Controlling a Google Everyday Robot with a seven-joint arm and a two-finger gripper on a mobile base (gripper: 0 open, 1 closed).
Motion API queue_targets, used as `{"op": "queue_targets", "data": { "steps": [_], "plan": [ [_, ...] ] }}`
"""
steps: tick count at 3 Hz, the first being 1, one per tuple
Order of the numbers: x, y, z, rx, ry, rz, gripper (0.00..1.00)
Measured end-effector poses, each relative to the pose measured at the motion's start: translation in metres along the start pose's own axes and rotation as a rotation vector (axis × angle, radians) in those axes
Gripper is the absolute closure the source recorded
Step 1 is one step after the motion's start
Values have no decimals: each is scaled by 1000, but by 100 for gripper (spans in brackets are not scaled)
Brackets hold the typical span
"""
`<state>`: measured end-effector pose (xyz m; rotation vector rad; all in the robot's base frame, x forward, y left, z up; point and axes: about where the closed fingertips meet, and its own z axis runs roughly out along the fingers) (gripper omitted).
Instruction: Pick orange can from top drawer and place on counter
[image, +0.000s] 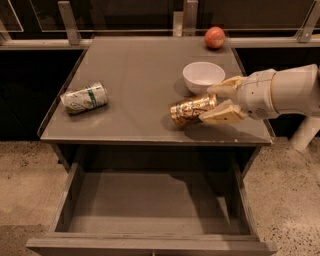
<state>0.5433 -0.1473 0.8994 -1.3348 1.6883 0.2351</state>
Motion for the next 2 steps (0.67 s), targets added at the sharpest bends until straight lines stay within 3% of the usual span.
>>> {"op": "queue_targets", "data": {
  "steps": [1, 2],
  "plan": [
    [0, 0, 0, 0, 0, 0, 0],
    [0, 0, 0, 0, 0, 0, 0]
  ]
}}
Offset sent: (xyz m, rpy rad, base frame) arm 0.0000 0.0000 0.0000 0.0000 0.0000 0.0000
